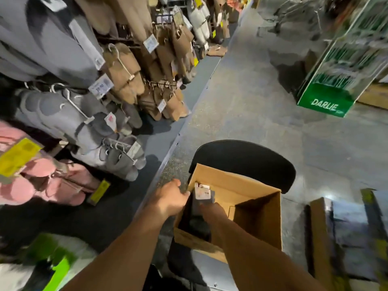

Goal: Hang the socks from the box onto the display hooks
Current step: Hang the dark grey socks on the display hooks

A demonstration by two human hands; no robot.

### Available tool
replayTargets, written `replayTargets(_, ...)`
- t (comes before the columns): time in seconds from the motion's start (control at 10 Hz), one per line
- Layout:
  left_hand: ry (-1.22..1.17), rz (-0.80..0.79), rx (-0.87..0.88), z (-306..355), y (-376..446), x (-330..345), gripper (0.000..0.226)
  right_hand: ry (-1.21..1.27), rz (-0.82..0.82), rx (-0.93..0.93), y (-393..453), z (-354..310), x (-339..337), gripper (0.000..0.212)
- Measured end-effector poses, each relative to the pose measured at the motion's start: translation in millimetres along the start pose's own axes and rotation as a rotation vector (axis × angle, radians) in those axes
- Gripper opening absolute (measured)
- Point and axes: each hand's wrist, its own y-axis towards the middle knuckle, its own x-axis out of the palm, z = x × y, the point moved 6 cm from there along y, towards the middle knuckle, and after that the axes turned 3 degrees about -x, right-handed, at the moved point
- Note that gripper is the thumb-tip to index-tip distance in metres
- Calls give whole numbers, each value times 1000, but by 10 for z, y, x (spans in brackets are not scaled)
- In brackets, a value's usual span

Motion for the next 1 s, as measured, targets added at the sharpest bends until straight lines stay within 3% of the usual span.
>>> replayTargets(0.2, 25, 15, 47, -207, 421, 262, 50, 67, 8, 94, 552, 231, 361, 52)
replayTargets(0.3, 36, -1, 65, -335, 485, 338, 48, 231, -14, 174, 281, 88, 318, 33)
replayTargets(0.4, 34, -19, 87, -403, 492, 353, 50, 387, -45, 201, 617, 207, 368, 62)
replayTargets(0.5, 36, -10, 100, -371, 500, 344, 48, 503, -68, 265, 774, 300, 406, 69)
replayTargets(0.6, 26, -5, 93, -348, 519, 341, 47, 504, -74, 273, 536, 153, 399, 39)
replayTargets(0.8, -2, 2, 64, -232, 410, 248, 47, 572, -25, 238, 320, 186, 230, 28)
replayTargets(0.9, -135, -42, 30, -76, 220, 112, 47, 624, -20, 200, 2, 90, -64, 33)
replayTargets(1.0, -426, -66, -16, 8, -18, -71, 57, 652, -50, 66, -274, -103, -349, 61)
